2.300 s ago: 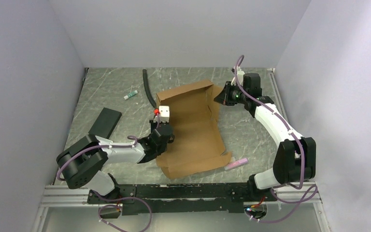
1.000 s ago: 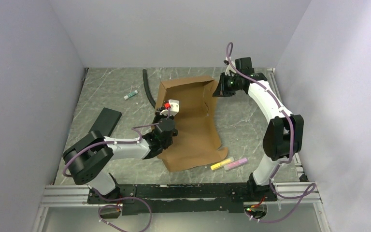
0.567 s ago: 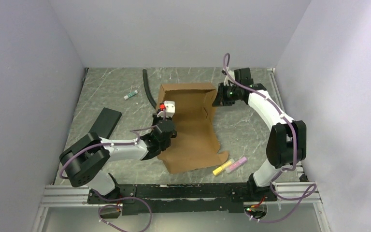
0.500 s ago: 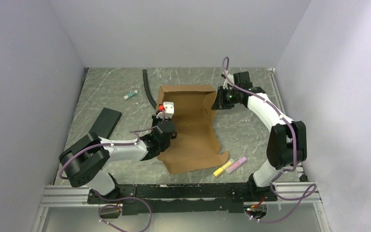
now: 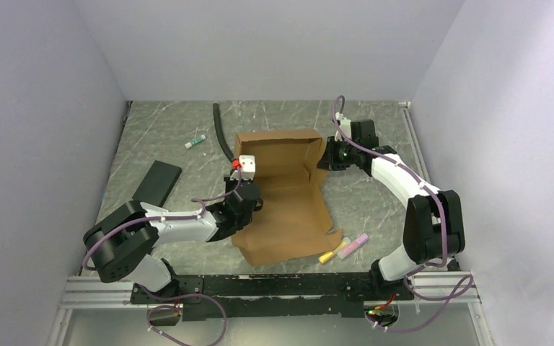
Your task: Fold the paper box
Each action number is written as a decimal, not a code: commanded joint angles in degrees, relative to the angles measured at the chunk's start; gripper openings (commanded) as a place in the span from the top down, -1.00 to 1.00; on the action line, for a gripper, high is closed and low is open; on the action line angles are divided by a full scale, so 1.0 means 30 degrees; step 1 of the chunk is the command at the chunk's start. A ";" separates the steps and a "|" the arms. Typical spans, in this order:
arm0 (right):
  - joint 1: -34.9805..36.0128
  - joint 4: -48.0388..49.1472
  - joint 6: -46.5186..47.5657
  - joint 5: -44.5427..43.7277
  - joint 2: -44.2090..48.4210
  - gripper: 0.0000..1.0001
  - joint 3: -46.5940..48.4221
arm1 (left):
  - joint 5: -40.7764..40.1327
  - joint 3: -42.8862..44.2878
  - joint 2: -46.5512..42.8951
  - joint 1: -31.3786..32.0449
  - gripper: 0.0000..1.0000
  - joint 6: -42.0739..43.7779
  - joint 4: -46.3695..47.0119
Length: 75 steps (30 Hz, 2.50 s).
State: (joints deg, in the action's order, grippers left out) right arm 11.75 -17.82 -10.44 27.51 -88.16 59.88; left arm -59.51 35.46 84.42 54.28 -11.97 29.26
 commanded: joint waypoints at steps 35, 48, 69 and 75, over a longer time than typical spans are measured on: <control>-0.0023 -0.6640 0.2005 0.3720 -0.2685 0.68 1.2975 | 0.2375 0.1166 -0.3207 0.0269 1.00 0.4314 0.3755; -0.2392 -0.6601 0.6494 0.6897 0.1165 -0.68 0.8816 | 0.2184 -0.0257 -0.8019 0.0239 1.00 -0.1947 0.0610; -0.5615 -0.3746 1.4064 1.3538 0.8978 -0.99 -0.3065 | 0.1199 -0.0239 -0.8595 0.0219 1.00 -0.2343 -0.0448; -0.5586 -0.1783 1.3752 1.2565 0.9834 -0.98 -0.5842 | 0.1408 0.0123 -0.8189 0.0221 1.00 -0.3194 -0.0654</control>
State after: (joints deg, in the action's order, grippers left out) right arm -5.08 -29.26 29.82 66.26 -60.69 46.98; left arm -54.54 32.84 59.53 54.63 -17.80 25.50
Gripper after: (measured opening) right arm 0.994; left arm 0.034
